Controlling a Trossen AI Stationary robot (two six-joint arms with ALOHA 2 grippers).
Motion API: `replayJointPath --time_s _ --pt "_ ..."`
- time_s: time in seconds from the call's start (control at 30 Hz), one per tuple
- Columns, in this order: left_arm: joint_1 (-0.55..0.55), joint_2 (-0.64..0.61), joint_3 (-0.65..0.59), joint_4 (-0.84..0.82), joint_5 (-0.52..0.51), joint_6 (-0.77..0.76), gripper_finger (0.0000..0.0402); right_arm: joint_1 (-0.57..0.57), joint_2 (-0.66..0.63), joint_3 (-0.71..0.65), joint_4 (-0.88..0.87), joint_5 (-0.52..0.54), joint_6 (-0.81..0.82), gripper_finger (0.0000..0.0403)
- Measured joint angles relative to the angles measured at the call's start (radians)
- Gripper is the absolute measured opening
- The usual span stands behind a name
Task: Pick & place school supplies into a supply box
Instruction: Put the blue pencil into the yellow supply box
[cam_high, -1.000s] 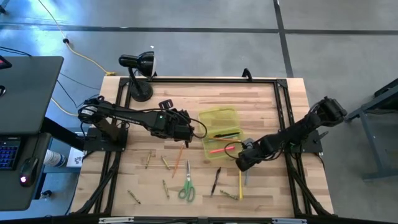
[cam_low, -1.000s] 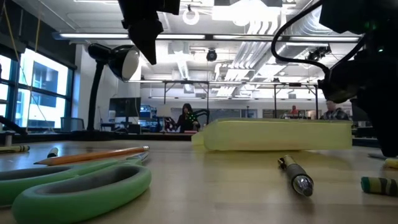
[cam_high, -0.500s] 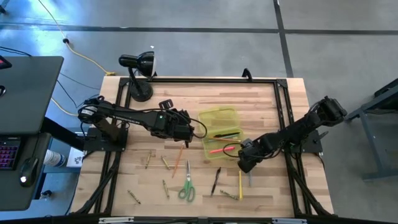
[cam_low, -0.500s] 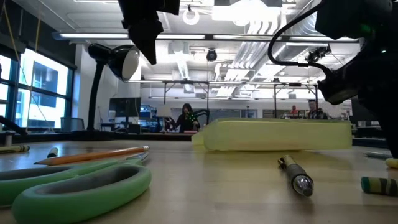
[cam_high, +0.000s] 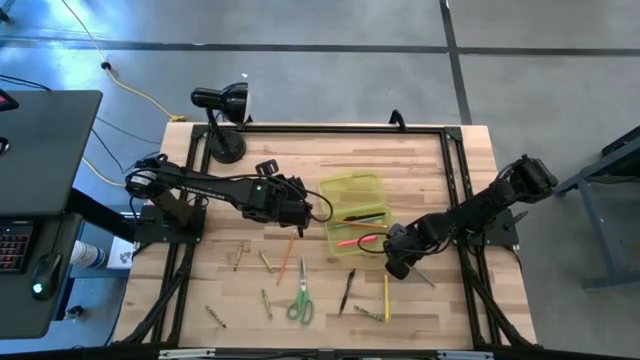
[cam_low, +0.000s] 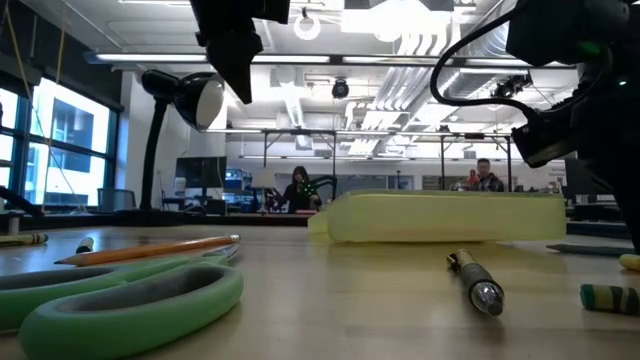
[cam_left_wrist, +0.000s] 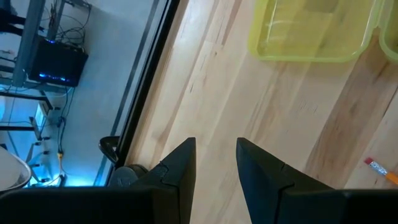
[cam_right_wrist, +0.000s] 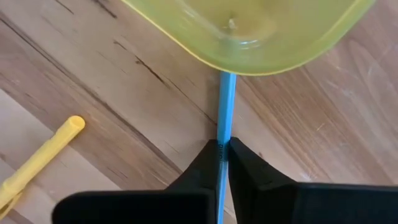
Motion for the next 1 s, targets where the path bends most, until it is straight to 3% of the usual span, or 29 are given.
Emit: replayJointPath --time_s 0.2,0.37,0.5,0.6,0.73,0.83,0.93,1.0 --pt "0.000 0.000 0.000 0.000 0.000 0.000 0.0145 0.001 -0.023 0.007 0.002 -0.036 -0.004 0.0002" --pt "0.000 0.000 0.000 0.000 0.000 0.000 0.0145 0.034 -0.103 0.050 0.044 -0.166 -0.110 0.0001" --pt "0.000 0.000 0.000 0.000 0.000 -0.003 0.0145 0.070 -0.162 0.068 0.015 -0.180 -0.045 0.0001" --pt "0.000 0.000 0.000 0.002 0.005 -0.003 0.0145 0.097 -0.211 0.102 0.042 -0.096 -0.076 0.0001" --pt "0.000 0.000 0.000 0.026 0.005 0.008 0.0145 0.093 -0.253 0.157 0.032 0.165 -0.257 0.0000" --pt "0.000 0.000 0.000 0.047 0.006 0.028 0.0145 0.077 -0.259 0.203 0.053 0.377 -0.530 0.0000" --pt "0.000 0.000 0.001 0.057 0.025 0.032 0.0145 0.052 -0.238 0.236 0.129 0.488 -0.877 0.0000" --pt "0.000 0.000 0.001 0.060 0.038 0.031 0.0145 0.010 -0.223 0.262 0.170 0.507 -1.037 0.0000"
